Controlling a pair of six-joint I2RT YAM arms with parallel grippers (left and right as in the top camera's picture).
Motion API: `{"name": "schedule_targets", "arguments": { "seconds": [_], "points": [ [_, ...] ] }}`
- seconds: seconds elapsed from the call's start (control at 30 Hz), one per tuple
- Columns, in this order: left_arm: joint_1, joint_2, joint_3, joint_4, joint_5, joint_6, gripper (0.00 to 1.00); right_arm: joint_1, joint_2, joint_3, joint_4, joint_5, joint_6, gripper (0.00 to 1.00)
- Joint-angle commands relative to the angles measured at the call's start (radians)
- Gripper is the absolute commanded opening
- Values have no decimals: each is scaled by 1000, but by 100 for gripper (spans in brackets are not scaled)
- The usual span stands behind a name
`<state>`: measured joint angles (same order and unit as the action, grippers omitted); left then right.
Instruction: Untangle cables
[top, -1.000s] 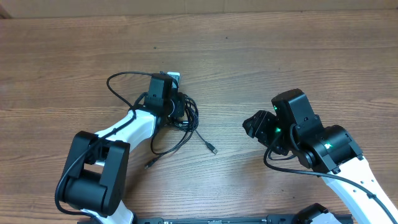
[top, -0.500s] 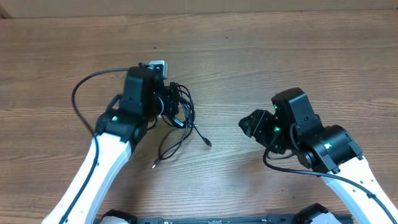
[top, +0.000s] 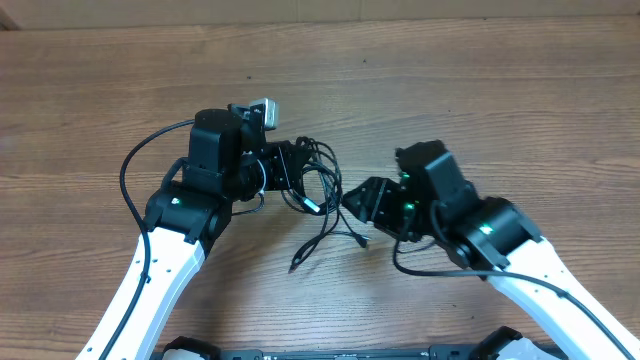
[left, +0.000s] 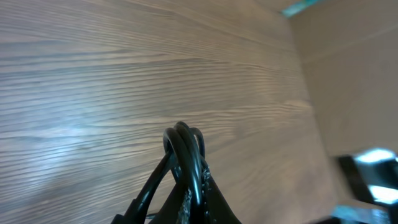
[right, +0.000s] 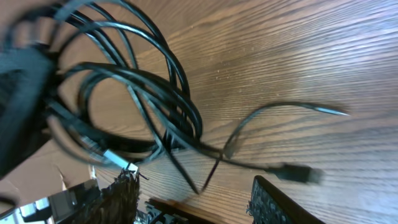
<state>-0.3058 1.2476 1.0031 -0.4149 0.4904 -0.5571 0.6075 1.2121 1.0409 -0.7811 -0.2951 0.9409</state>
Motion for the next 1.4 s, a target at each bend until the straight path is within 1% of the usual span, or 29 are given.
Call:
{"name": "schedule_targets", "arguments": {
  "seconds": [0.0,0.07,0.17,0.2,0.3,0.47,0.53,0.6,0.7,0.73,0.77,0.93,1.07,1.2,1.27,1.37],
  "points": [
    [-2,-22,17,20,94,-82,4,32,58,-8,35,13,0,56],
    [-2,-22,17,37,126,-108,4,41,97,-8,45,17,1,56],
    [-2,-22,17,109,247,-124,4,41,164,-8,42,61,1,49],
    [1,-22,17,160,313,-124,4,39,196,-8,42,95,1,45],
    [19,-22,17,229,407,-158,4,31,221,-8,35,129,1,44],
    [89,-22,17,347,612,-274,4,5,223,-8,1,187,1,44],
    [121,-22,17,367,667,-283,4,-13,223,-8,-11,189,1,44],
    [149,-22,15,352,662,-251,4,-27,222,-8,-18,173,0,43],
    [168,-19,15,287,608,-178,4,-43,215,-7,-13,96,-30,43],
    [168,-17,15,257,599,-80,4,-46,201,-6,-9,31,-71,42],
    [168,-15,15,249,600,-26,4,-46,192,-6,-9,11,-89,42],
    [167,-11,15,198,603,178,4,-46,76,-5,-22,-21,-166,44],
    [167,-11,15,183,617,187,4,-46,-64,-6,-19,-21,-215,49],
    [167,-11,15,187,676,188,4,-46,-179,-6,11,-20,-312,49],
    [167,-11,15,187,702,188,4,-46,-209,-6,28,-21,-388,49],
    [167,-11,15,187,746,188,4,-46,-220,-6,47,-23,-464,48]
  ]
}}
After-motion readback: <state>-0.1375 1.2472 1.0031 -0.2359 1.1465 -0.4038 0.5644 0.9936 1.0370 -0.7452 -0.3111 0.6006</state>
